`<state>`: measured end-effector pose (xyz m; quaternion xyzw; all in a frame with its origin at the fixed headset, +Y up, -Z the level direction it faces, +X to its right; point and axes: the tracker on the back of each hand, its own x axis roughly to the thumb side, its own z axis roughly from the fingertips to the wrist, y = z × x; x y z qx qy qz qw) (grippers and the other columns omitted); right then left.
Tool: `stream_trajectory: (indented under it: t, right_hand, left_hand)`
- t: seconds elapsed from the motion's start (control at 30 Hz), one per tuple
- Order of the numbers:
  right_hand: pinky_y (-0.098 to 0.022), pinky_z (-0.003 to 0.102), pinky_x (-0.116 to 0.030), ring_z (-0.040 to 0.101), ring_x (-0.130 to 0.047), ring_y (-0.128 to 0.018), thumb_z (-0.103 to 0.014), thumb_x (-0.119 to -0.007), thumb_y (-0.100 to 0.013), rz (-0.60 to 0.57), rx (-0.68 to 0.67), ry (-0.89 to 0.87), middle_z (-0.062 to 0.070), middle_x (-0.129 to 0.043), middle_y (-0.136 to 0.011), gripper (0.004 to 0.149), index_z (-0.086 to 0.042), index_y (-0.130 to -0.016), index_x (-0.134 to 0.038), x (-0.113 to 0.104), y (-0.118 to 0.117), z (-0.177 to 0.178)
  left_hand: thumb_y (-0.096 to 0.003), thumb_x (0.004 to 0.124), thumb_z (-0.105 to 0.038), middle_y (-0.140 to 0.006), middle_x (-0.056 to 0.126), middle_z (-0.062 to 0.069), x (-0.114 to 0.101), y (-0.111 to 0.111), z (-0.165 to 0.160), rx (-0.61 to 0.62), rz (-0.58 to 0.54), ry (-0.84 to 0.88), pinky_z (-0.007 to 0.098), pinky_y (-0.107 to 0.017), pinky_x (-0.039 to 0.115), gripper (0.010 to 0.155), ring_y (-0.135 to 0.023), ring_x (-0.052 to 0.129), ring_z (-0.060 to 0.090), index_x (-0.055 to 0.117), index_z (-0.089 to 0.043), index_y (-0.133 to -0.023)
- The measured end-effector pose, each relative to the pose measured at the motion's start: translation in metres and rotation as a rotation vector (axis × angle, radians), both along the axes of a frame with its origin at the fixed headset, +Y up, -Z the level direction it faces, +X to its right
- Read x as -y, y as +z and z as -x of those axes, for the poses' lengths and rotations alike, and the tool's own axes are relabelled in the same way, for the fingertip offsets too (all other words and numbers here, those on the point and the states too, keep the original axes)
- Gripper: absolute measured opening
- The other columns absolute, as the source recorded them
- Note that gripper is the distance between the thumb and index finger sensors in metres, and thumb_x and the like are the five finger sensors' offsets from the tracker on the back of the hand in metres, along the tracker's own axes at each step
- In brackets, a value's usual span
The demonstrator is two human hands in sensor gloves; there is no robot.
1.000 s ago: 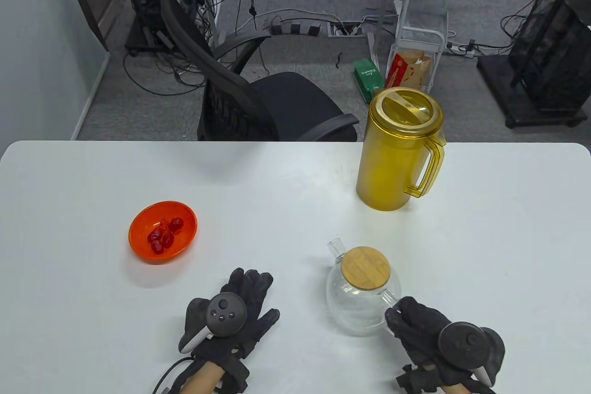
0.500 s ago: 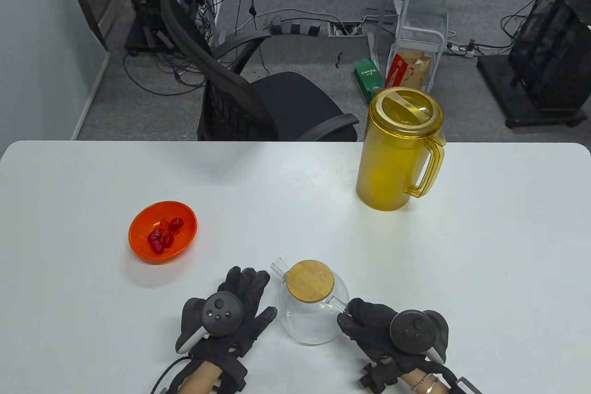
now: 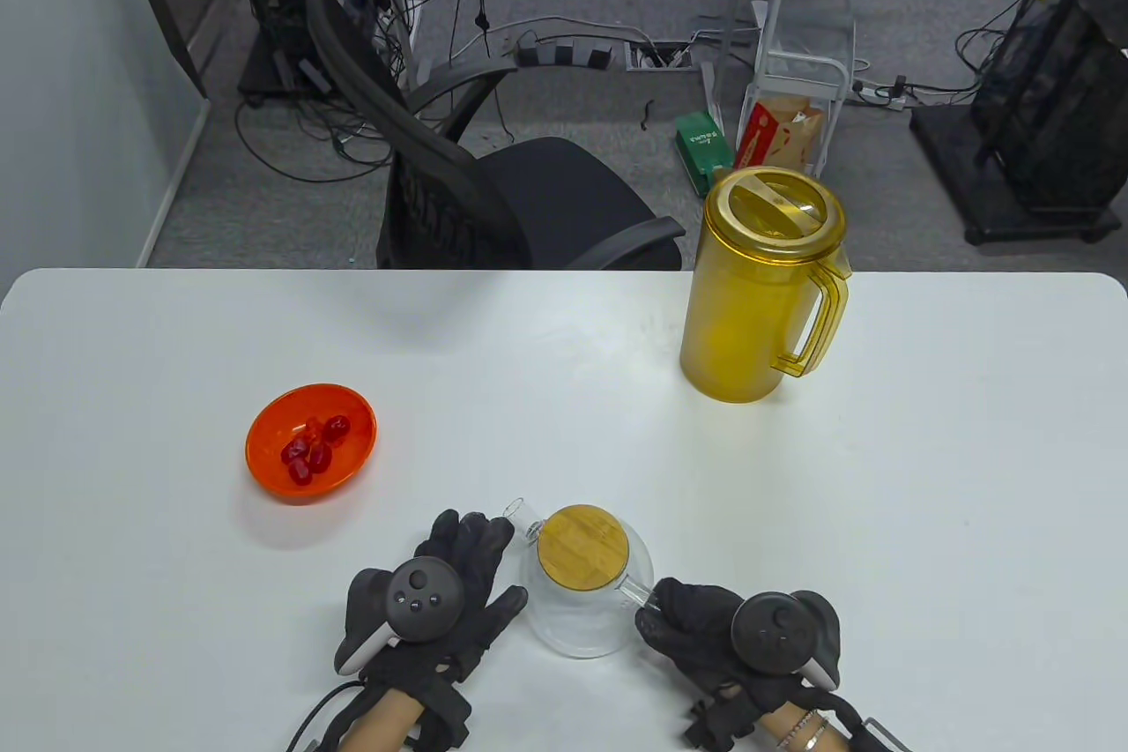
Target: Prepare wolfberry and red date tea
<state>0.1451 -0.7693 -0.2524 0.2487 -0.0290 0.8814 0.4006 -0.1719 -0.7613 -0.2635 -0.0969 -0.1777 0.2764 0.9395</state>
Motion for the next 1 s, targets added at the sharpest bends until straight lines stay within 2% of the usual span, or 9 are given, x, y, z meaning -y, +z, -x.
stream_trajectory:
  t: [0.2, 0.3, 0.37, 0.47, 0.5, 0.53, 0.67, 0.83, 1.0]
  right_hand:
    - [-0.036, 0.051, -0.078, 0.038, -0.094, -0.049, -0.040, -0.076, -0.055, 0.013, 0.004, 0.021, 0.006, -0.092, -0.047, 0.040, -0.002, -0.066, -0.079, 0.000, 0.000, 0.000]
    - [-0.036, 0.051, -0.078, 0.038, -0.094, -0.049, -0.040, -0.075, -0.055, 0.015, 0.007, 0.024, 0.006, -0.092, -0.047, 0.040, -0.002, -0.066, -0.079, 0.000, 0.000, 0.000]
    - [-0.036, 0.051, -0.078, 0.037, -0.094, -0.049, -0.040, -0.075, -0.055, 0.014, 0.009, 0.028, 0.006, -0.092, -0.047, 0.040, -0.002, -0.066, -0.079, 0.001, 0.000, 0.000]
    - [-0.037, 0.051, -0.078, 0.038, -0.094, -0.049, -0.040, -0.075, -0.055, 0.016, 0.009, 0.027, 0.006, -0.092, -0.047, 0.040, -0.002, -0.066, -0.079, 0.001, 0.000, 0.000]
    - [-0.037, 0.052, -0.078, 0.038, -0.094, -0.050, -0.039, -0.076, -0.055, 0.024, 0.010, 0.019, 0.007, -0.091, -0.047, 0.040, -0.001, -0.066, -0.079, 0.001, 0.000, 0.000]
    - [-0.037, 0.052, -0.077, 0.039, -0.093, -0.050, -0.039, -0.076, -0.055, 0.025, 0.011, 0.018, 0.007, -0.091, -0.047, 0.040, -0.001, -0.066, -0.079, 0.001, 0.000, 0.000]
    - [-0.037, 0.052, -0.077, 0.038, -0.093, -0.050, -0.039, -0.076, -0.056, 0.025, 0.015, 0.017, 0.007, -0.091, -0.048, 0.040, -0.001, -0.066, -0.079, 0.001, 0.000, 0.000]
    - [-0.037, 0.052, -0.077, 0.039, -0.093, -0.050, -0.039, -0.076, -0.055, 0.023, 0.021, 0.017, 0.007, -0.092, -0.048, 0.040, -0.001, -0.066, -0.079, 0.001, 0.000, 0.000]
    - [-0.037, 0.052, -0.077, 0.039, -0.093, -0.050, -0.039, -0.076, -0.055, 0.028, 0.025, 0.013, 0.007, -0.092, -0.048, 0.040, -0.001, -0.066, -0.080, 0.001, 0.000, 0.000]
  left_hand:
    - [-0.0611, 0.063, -0.052, -0.122, 0.032, 0.021, -0.010, 0.002, -0.001, -0.021, -0.103, -0.005, 0.059, -0.073, 0.022, 0.069, -0.110, 0.013, 0.041, 0.034, -0.019, -0.115]
    - [-0.0605, 0.065, -0.053, -0.123, 0.037, 0.021, -0.031, 0.001, -0.007, 0.008, -0.155, 0.105, 0.061, -0.074, 0.023, 0.070, -0.112, 0.019, 0.044, 0.039, -0.019, -0.116]
    - [-0.0592, 0.070, -0.056, -0.125, 0.035, 0.020, -0.050, -0.005, -0.017, 0.089, -0.110, 0.097, 0.063, -0.075, 0.023, 0.074, -0.114, 0.020, 0.043, 0.037, -0.022, -0.117]
    - [-0.0572, 0.072, -0.059, -0.128, 0.028, 0.015, -0.073, -0.017, -0.040, 0.223, 0.015, -0.040, 0.065, -0.077, 0.022, 0.079, -0.118, 0.017, 0.042, 0.032, -0.028, -0.118]
    - [-0.0564, 0.073, -0.060, -0.128, 0.027, 0.015, -0.077, -0.022, -0.049, 0.265, 0.021, -0.066, 0.065, -0.078, 0.022, 0.080, -0.118, 0.016, 0.041, 0.031, -0.029, -0.118]
    - [-0.0557, 0.074, -0.060, -0.129, 0.026, 0.013, -0.079, -0.026, -0.056, 0.294, 0.037, -0.087, 0.066, -0.078, 0.022, 0.081, -0.118, 0.016, 0.040, 0.032, -0.029, -0.118]
    - [-0.0543, 0.079, -0.058, -0.127, 0.010, 0.014, -0.077, -0.042, -0.084, 0.438, 0.227, -0.152, 0.067, -0.077, 0.016, 0.086, -0.116, 0.003, 0.041, 0.025, -0.031, -0.117]
    - [-0.0531, 0.082, -0.055, -0.126, 0.009, 0.015, -0.078, -0.049, -0.103, 0.507, 0.200, -0.305, 0.069, -0.076, 0.016, 0.089, -0.115, 0.002, 0.041, 0.025, -0.029, -0.116]
    - [-0.0540, 0.084, -0.048, -0.124, 0.021, 0.020, -0.078, -0.055, -0.111, 0.547, 0.186, -0.336, 0.067, -0.077, 0.025, 0.084, -0.115, 0.016, 0.047, 0.031, -0.024, -0.115]
